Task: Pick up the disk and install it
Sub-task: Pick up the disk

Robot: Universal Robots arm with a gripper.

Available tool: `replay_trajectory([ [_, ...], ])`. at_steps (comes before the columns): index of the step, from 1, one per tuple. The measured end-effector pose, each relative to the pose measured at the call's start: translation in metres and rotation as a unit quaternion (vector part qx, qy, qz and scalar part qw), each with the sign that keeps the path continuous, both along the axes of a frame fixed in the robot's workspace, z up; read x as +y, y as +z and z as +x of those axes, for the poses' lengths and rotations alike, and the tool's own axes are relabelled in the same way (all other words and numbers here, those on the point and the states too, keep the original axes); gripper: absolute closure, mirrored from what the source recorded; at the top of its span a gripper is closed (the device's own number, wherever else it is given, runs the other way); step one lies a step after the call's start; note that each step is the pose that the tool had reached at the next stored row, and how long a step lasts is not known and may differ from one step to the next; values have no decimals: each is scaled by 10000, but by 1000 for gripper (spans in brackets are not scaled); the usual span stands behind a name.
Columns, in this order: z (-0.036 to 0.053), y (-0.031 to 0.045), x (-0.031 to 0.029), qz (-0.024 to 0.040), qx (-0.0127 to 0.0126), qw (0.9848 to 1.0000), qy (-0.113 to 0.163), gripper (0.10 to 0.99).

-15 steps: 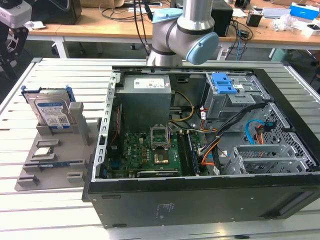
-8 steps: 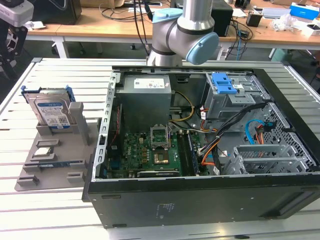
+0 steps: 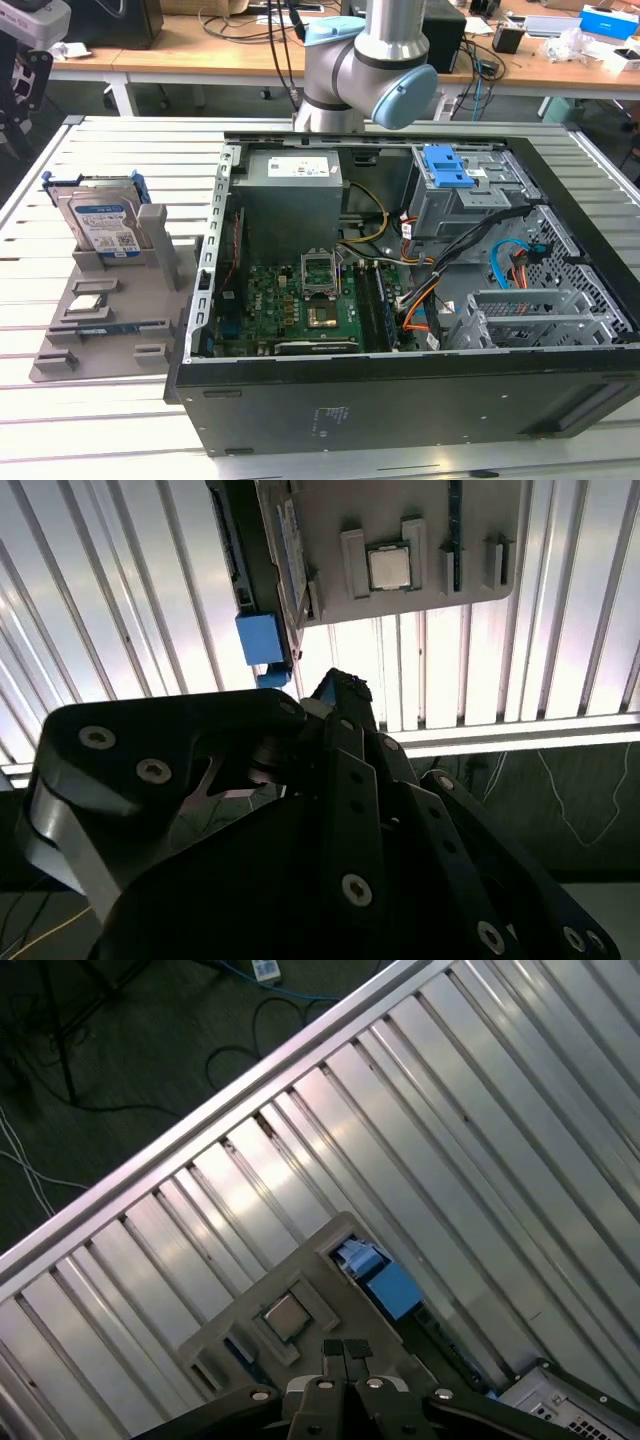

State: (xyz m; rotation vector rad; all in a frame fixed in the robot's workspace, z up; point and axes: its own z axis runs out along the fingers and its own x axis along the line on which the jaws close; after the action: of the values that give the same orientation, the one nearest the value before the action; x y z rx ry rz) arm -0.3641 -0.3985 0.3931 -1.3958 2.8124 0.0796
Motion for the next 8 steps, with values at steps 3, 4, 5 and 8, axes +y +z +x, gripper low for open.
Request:
replay_trajectory([
  [3,0,0,0,0,0,9999,144,980],
  [4,0,0,0,0,0,9999,171,980],
  [5,0,0,0,0,0,9997,233,980],
  [8,0,0,0,0,0,9994,350,980],
])
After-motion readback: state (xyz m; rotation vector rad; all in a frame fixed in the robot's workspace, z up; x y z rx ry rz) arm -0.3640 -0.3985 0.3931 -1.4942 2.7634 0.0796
